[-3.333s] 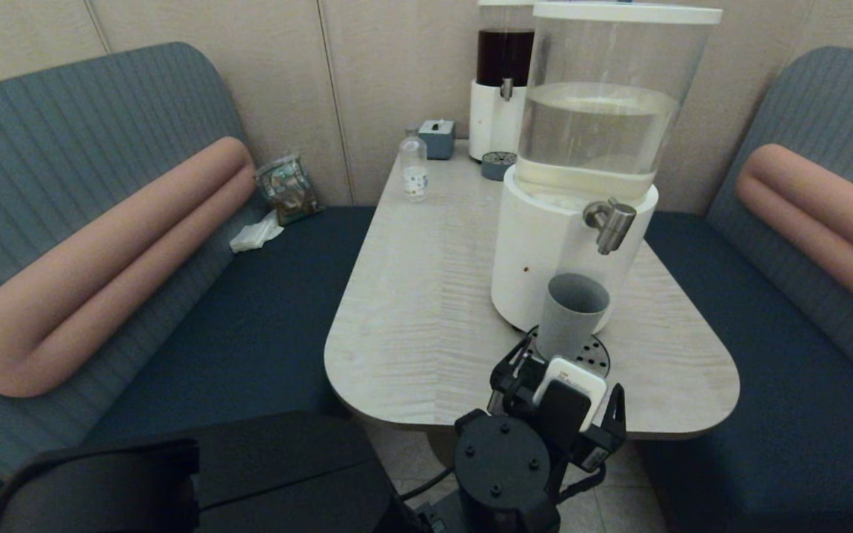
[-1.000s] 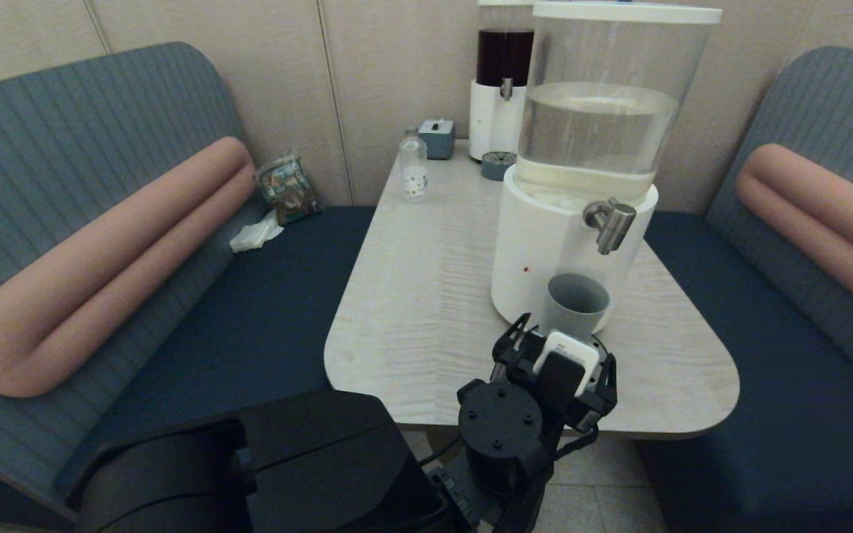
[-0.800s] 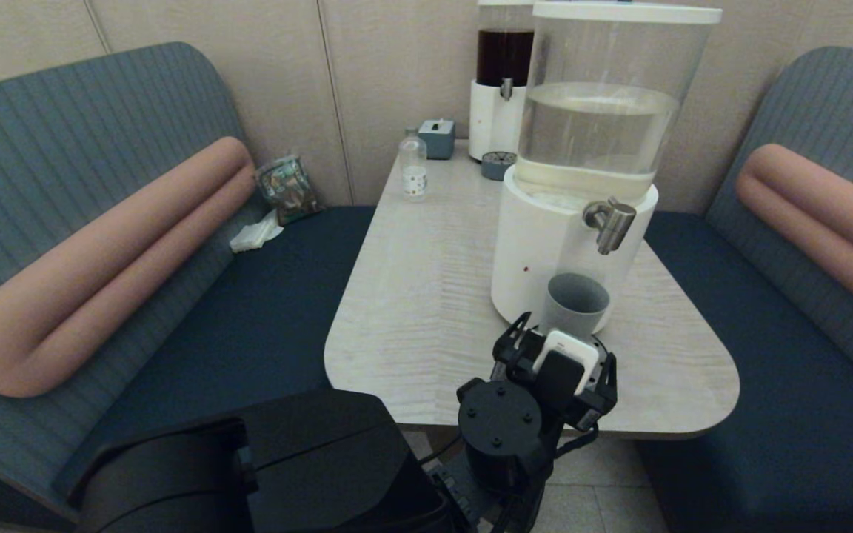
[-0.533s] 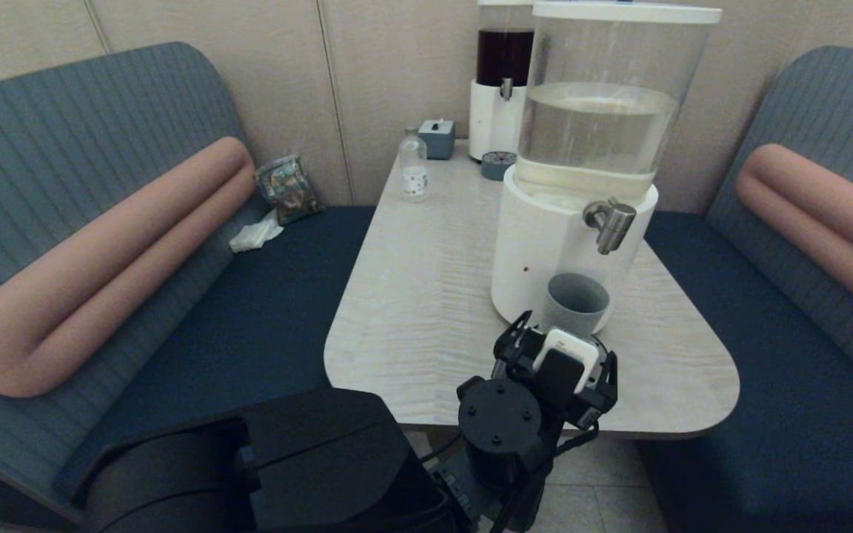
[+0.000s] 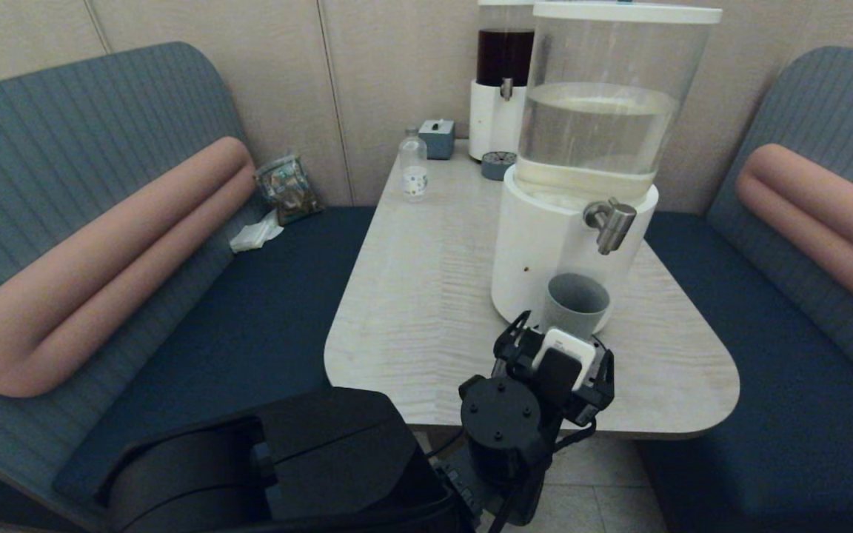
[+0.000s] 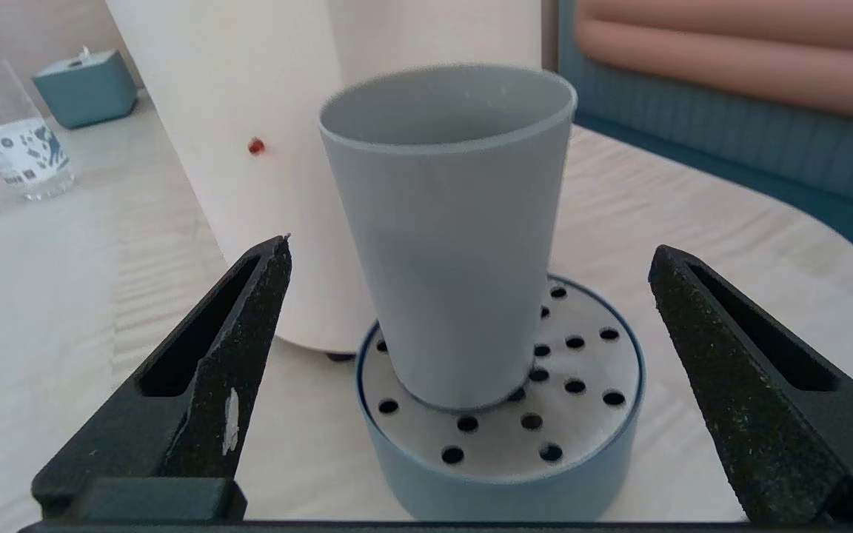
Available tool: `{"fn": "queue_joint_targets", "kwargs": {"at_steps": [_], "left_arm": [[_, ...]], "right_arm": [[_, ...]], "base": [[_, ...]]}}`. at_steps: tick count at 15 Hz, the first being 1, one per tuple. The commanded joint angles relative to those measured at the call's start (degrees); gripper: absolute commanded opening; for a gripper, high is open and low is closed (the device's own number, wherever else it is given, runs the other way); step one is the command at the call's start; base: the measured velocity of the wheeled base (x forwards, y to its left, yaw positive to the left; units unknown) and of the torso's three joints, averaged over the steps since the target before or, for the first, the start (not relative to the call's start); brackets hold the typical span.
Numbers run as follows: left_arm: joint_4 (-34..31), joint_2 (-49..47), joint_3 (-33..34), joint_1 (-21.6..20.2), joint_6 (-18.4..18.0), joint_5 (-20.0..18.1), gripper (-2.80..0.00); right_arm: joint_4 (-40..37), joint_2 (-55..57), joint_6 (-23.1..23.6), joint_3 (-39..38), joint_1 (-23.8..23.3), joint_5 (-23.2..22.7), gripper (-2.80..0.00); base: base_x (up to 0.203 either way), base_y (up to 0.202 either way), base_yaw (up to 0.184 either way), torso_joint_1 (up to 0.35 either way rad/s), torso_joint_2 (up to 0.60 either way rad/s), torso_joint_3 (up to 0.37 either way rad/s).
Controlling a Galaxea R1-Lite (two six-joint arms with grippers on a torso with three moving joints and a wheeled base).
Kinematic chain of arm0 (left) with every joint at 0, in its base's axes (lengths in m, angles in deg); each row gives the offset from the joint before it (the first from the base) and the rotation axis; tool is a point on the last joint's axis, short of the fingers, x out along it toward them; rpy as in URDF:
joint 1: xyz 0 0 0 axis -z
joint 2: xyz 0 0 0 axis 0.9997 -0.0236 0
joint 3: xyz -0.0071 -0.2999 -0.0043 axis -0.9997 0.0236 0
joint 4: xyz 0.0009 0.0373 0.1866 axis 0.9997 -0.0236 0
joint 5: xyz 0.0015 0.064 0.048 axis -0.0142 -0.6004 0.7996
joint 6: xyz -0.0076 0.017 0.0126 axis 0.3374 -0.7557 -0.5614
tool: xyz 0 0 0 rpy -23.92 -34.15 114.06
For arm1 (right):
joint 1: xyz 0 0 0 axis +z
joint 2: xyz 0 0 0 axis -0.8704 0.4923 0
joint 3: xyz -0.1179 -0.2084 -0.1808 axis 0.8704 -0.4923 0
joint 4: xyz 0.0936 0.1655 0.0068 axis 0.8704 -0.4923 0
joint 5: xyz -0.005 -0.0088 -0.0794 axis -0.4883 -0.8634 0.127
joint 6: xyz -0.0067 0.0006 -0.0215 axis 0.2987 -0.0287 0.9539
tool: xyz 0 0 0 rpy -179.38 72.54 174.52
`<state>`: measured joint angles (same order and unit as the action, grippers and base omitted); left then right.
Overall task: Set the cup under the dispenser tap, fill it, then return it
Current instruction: Place the cup next to the water dispenser
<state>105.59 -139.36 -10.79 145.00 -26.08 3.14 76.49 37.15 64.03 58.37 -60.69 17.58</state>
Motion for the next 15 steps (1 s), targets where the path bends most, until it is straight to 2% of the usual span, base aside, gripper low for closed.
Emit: {"fn": "queue_joint_targets", "kwargs": {"at_steps": [1, 15], "left_arm": [[0.48, -0.16, -0.55, -0.29, -0.14, -0.05, 0.0], [0.48, -2.25, -3.97, -1.25, -0.58, -0.78, 0.0]], "right_arm": [[0.02, -0.01, -0.02, 0.0, 0.01, 0.0, -2.8], [0.02, -0.01, -0.02, 0.0, 0.01, 0.0, -2.8]], "base": [[0.0, 0.0, 0.0, 0.0, 0.0, 0.0], [0.0, 0.0, 0.0, 0.0, 0.0, 0.0]]}}
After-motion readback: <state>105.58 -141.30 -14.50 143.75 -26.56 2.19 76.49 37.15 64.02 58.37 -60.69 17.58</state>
